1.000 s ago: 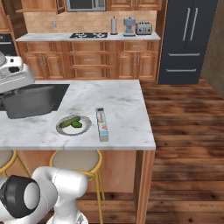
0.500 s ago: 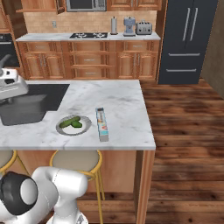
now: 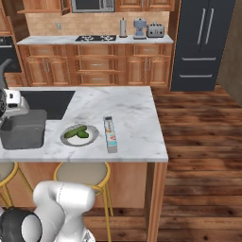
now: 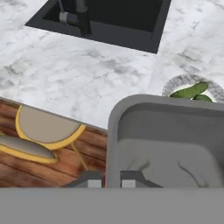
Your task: Retrieve the tupperware and aluminum foil from the cabinet and place them on the dining counter near the plate with avocado and cucumber to prepare for storing leftovers.
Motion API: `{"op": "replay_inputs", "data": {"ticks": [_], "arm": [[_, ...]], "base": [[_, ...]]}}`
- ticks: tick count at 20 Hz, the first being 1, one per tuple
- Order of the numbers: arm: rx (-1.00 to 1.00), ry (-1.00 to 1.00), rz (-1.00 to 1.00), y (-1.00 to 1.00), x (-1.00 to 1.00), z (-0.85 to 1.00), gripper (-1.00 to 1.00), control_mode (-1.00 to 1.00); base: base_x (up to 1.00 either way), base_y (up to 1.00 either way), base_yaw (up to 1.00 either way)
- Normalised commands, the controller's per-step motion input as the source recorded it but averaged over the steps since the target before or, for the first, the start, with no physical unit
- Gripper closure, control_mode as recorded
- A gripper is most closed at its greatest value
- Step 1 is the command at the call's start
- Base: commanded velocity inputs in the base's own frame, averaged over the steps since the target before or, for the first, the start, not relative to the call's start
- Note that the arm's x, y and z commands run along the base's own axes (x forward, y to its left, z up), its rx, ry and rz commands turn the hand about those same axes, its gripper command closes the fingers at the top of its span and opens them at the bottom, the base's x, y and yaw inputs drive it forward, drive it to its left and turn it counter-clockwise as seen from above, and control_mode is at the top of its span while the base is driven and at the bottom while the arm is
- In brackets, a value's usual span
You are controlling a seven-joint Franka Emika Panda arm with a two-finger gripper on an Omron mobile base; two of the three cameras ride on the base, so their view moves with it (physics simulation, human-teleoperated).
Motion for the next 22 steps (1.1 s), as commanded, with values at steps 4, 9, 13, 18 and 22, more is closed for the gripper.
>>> {"op": "replay_inputs", "data": {"ticks": [4,9,13,18,22], "arm": [[0.18,-0.02,0.07,0.18,0.54,-0.28,1.0,-1.0],[0.11,-0.02,0.02,0.36,0.56,-0.14,1.0,-1.0],[0.01,0.0,0.0,0.45,0.44,-0.21,1.0,-1.0],[-0.01,0.0,0.0,0.42,0.41,-0.27,1.0,-1.0],[-0.05,0.03,-0.02,0.24,0.38,-0.23,1.0,-1.0]], "base": [[0.0,0.0,0.0],[0.0,0.0,0.0],[0.0,0.0,0.0],[0.0,0.0,0.0],[0.0,0.0,0.0]]}}
